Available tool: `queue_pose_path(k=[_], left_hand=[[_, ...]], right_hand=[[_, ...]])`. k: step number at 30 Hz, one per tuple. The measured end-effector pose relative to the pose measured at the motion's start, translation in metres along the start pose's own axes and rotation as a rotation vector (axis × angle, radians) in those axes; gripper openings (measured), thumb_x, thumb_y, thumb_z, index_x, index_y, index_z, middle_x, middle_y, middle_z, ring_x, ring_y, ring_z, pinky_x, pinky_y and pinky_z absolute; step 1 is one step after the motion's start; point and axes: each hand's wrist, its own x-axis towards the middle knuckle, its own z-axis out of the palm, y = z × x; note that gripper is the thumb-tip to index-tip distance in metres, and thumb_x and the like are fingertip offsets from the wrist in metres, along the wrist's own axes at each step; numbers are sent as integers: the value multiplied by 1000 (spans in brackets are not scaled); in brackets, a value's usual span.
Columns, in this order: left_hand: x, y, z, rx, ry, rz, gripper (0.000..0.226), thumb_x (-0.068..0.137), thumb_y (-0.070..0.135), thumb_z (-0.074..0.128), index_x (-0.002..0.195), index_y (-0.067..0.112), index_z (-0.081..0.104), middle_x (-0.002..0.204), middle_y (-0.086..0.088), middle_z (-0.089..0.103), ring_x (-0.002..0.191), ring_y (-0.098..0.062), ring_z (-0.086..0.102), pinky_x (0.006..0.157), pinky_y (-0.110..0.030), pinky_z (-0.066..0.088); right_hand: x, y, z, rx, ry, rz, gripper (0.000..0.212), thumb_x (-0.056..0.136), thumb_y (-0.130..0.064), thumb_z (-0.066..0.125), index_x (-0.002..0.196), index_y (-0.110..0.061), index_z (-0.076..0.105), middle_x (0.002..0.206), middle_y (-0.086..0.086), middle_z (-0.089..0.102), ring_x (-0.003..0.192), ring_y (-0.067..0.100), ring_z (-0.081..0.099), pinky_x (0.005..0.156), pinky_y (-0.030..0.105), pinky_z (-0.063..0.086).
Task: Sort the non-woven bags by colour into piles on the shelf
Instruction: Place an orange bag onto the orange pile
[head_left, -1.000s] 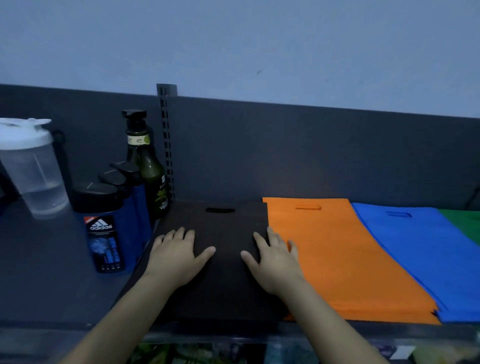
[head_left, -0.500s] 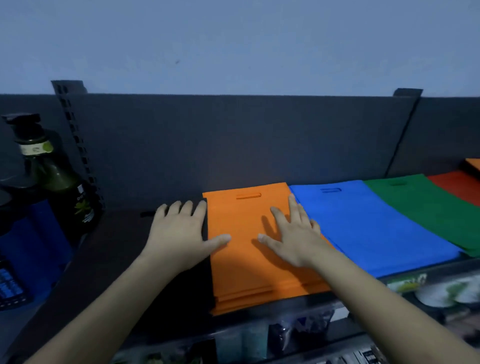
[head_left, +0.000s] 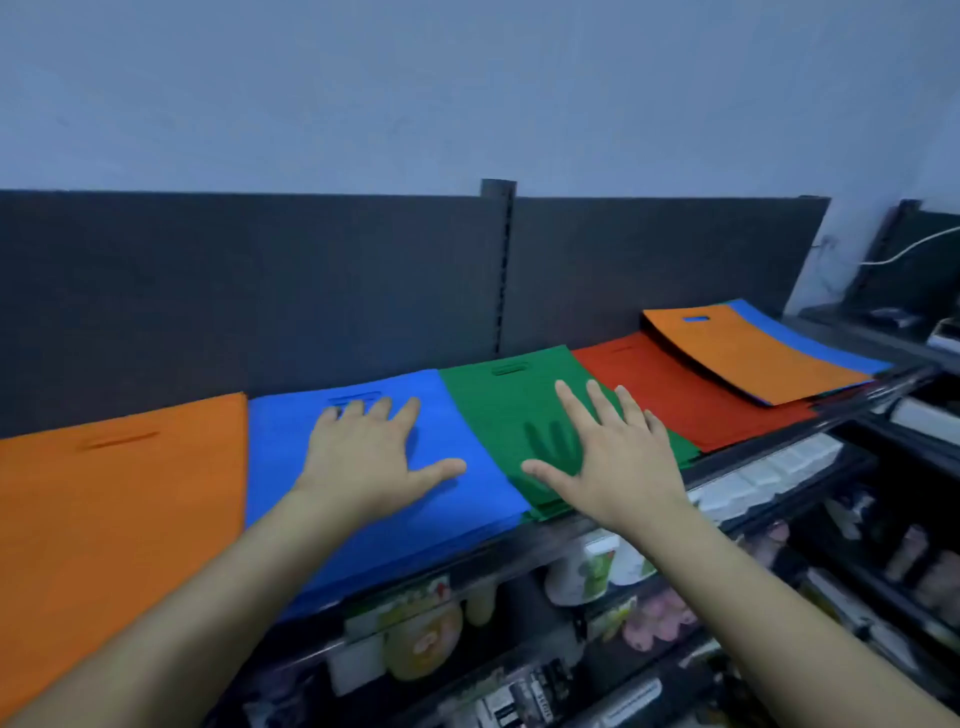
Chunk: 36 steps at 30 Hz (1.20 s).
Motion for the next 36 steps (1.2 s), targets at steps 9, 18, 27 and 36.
queue_pose_path(k=[9,18,27,36], left_hand=[[91,161,-33,-19,22,36,110,66,95,24,149,23,29,150,-6,37,136,-29,34,109,-43,28],[201,267,-22,-50,49,122,89,79,84,28,141,20,39,143,-6,44,130,-28,40,104,-42,31],[340,370,-4,-149,-43,167,81,82,80,33,133,18,48,135,-6,53,124,-27,46,102,-42,31],[419,421,18,-419,-138,35,68,76,67,61,125,22,50,121,-2,60,112,-23,55,87,-34,42]], right_hand=[[39,170,-5,60,8,119,90,83,-78,34,154,-29,8,162,3,9,148,27,10,115,46,19],[101,282,20,136,63,258,70,90,-56,52,146,-18,35,147,0,42,133,25,39,105,37,38],[202,392,28,123,-1,372,74,85,-61,55,144,-20,38,141,2,48,129,24,44,100,37,43],[255,484,72,39,-192,446,45,89,-48,53,119,-16,49,119,4,58,110,25,54,78,33,48]])
